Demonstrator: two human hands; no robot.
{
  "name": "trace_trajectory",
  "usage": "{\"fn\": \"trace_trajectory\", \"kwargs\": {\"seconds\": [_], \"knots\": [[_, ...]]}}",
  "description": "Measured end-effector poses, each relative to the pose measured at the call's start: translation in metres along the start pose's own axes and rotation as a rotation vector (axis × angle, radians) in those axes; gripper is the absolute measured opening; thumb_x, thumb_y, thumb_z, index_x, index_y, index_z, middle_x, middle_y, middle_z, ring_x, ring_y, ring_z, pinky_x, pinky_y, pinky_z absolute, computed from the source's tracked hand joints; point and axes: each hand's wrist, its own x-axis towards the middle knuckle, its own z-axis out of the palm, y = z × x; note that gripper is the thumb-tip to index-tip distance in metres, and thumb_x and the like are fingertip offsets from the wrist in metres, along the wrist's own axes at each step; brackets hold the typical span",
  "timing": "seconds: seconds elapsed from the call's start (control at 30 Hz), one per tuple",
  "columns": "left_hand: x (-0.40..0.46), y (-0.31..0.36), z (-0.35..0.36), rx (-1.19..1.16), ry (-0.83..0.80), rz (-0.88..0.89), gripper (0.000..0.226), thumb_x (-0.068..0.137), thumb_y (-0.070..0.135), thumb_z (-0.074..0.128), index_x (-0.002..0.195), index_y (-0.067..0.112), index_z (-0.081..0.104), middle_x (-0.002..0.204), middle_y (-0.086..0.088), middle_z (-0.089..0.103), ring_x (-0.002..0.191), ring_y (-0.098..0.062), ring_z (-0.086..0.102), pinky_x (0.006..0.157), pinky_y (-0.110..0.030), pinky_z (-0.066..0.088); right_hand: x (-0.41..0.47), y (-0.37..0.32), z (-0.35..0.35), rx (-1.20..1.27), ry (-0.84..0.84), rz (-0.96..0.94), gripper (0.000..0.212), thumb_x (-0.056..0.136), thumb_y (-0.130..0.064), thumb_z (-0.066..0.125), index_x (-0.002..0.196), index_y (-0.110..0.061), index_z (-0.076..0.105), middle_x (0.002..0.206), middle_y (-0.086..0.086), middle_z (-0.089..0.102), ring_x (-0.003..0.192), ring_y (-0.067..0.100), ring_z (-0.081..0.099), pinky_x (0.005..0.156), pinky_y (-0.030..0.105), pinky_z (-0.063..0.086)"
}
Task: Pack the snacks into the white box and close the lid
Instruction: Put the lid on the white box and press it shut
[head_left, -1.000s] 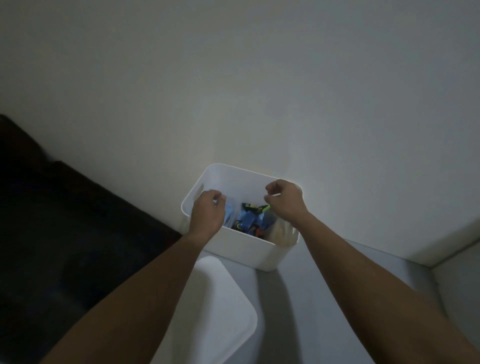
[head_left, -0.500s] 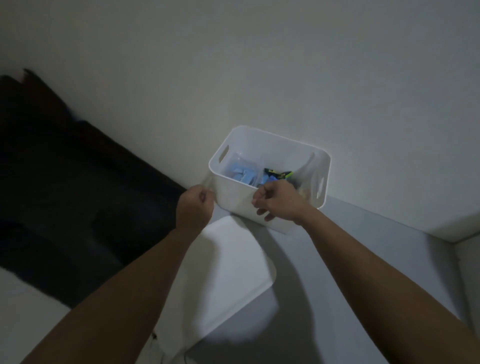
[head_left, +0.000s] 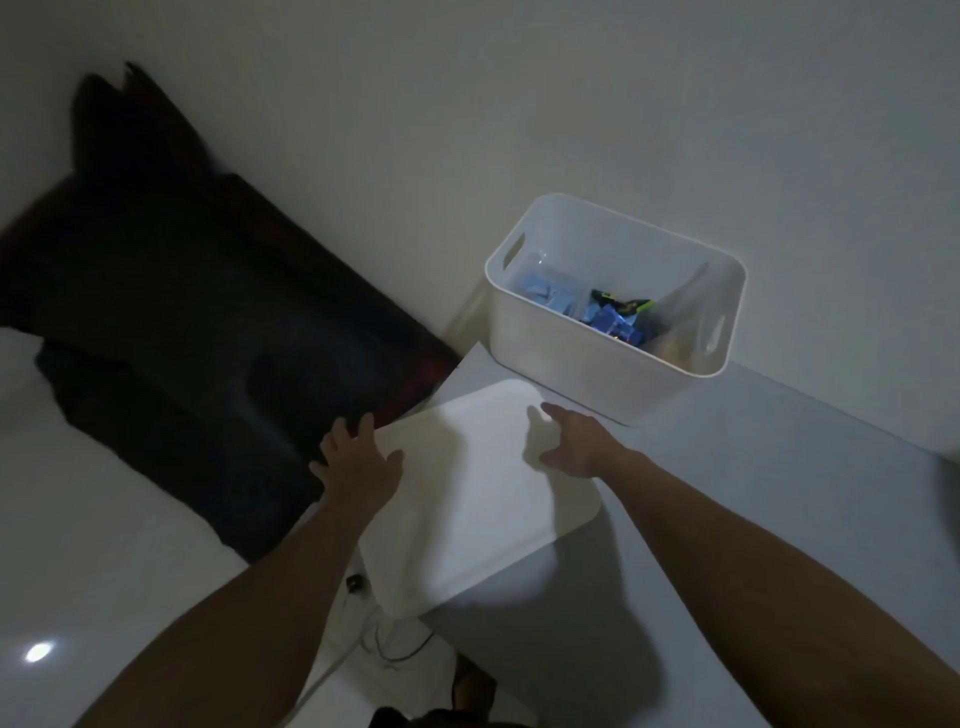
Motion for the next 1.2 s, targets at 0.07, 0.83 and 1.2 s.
{"fn": "trace_trajectory", "kwargs": {"seconds": [0.07,0.83,1.2], "knots": [[-0.007,-0.012,0.006,-0.068,-0.058,-0.088,0.079,0.089,0.046,0.058,0.152,0.026,0.014,0.159,-0.013,0.001,0.145,-0.038,0.007,0.111,-0.061,0.021,0.001,-0.001,0.008,0.0,-0.019,0.032,0.087,0.084,-0.031,0.068,0.152,-0.019,0.015,0.145,0.019,0.038,0.13,0.036,0.043,0.106,0.037,0.035],[-0.011,-0.027,-0.018,-0.404,-0.015,-0.31,0.086,0.091,0.027,0.054,0.152,0.032,-0.007,0.145,-0.026,0.026,0.115,-0.045,0.047,0.092,-0.05,0.043,-0.01,-0.039,0.025,0.083,0.185,0.144,0.03,0.072,-0.028,0.058,0.101,-0.026,0.05,0.108,0.009,0.051,0.105,0.038,0.053,0.089,0.047,0.05],[0.037,-0.026,-0.116,-0.491,0.185,-0.333,0.082,0.09,0.038,0.056,0.152,0.035,0.002,0.148,-0.02,0.024,0.127,-0.043,0.039,0.1,-0.057,0.04,-0.021,-0.102,-0.042,0.24,0.384,-0.077,0.049,0.08,-0.015,0.065,0.128,-0.014,0.054,0.125,0.02,0.049,0.116,0.043,0.048,0.1,0.041,0.041]]}}
